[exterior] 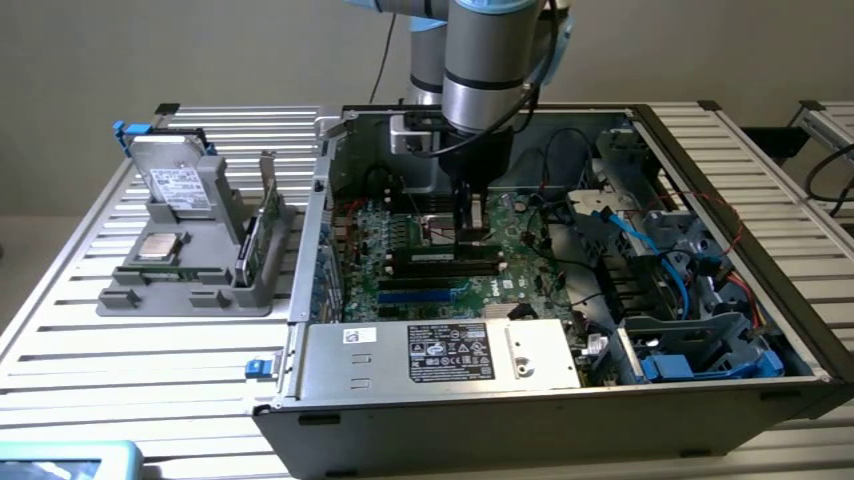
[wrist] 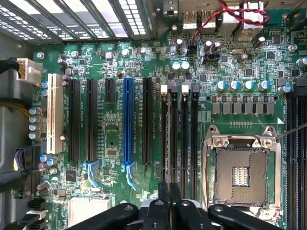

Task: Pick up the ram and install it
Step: 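Insert the ram into the slot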

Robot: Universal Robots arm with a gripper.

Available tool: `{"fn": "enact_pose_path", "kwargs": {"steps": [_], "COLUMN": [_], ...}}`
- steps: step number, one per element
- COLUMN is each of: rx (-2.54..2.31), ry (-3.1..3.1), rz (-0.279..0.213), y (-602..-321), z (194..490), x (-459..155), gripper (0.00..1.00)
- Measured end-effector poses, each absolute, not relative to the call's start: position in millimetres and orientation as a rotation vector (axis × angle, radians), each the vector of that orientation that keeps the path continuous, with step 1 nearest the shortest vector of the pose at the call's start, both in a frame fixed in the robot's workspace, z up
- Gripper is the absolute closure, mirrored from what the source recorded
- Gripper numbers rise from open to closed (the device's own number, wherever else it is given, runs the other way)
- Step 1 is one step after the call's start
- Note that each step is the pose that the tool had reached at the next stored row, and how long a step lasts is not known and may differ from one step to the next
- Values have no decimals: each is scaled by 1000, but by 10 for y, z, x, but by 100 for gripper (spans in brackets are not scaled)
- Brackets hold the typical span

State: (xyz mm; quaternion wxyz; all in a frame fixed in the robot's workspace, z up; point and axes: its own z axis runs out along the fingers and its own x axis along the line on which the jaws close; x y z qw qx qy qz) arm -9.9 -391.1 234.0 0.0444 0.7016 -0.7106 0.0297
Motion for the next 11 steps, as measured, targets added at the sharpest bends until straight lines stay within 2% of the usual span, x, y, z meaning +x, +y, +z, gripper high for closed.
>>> {"fn": "enact_pose_path", "kwargs": {"steps": [11], "rx": [2144], "ry": [-2171], "rz": [91], "y": [-3926], "z": [2322], "x": [-99], "gripper": [87]}}
